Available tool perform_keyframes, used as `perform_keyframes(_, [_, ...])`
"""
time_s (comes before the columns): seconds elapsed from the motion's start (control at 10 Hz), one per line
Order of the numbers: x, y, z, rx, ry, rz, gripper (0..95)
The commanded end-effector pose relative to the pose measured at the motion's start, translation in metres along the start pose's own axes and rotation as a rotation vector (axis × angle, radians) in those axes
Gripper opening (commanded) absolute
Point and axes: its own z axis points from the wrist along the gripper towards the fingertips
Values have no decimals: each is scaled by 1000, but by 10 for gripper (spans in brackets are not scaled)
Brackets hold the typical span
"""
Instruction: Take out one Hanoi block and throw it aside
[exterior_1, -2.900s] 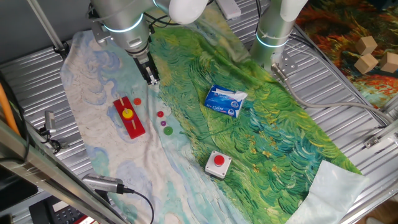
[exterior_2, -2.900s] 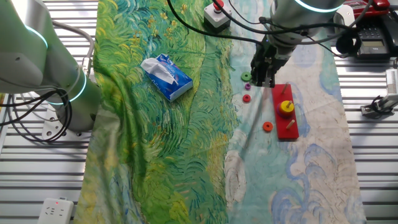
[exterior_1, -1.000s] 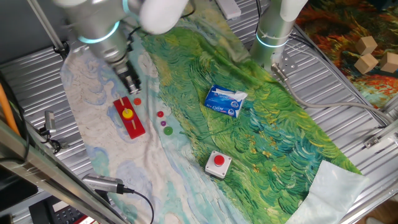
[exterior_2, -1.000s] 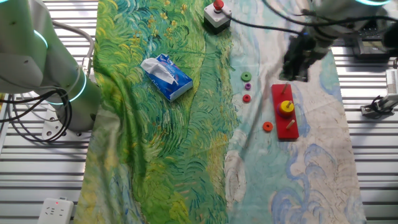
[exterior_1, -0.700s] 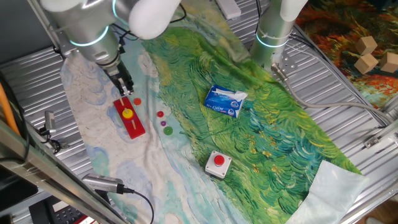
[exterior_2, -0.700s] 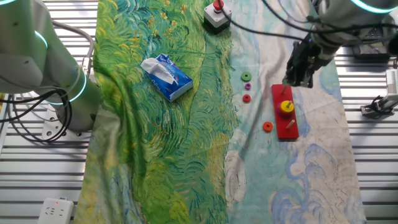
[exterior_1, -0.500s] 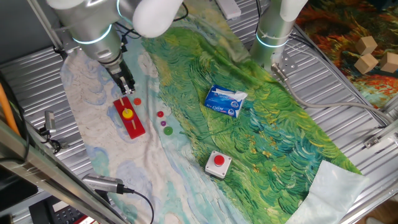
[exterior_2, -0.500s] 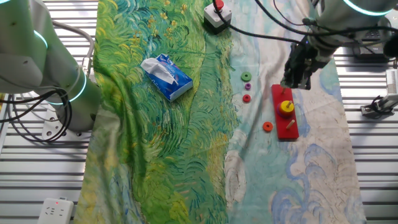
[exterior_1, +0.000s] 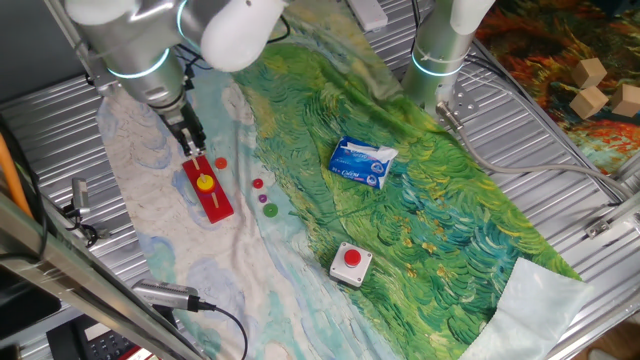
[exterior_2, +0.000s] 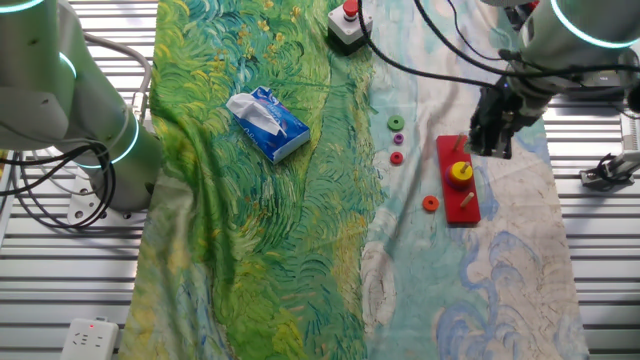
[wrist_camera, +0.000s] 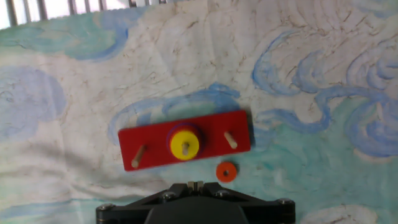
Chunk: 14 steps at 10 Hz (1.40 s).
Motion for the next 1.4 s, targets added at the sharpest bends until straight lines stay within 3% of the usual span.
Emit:
perform_keyframes(0.1, [-6,-1,9,-9,-18,0,0])
perform_keyframes(0.6, [-13,-4,30,-19,-36,-1,0])
perform_keyframes(0.9, [-16,-4,36,-22,-56,-5,0])
perform_keyframes(1.4, [-20,-1,46,-39,-59,-14,0])
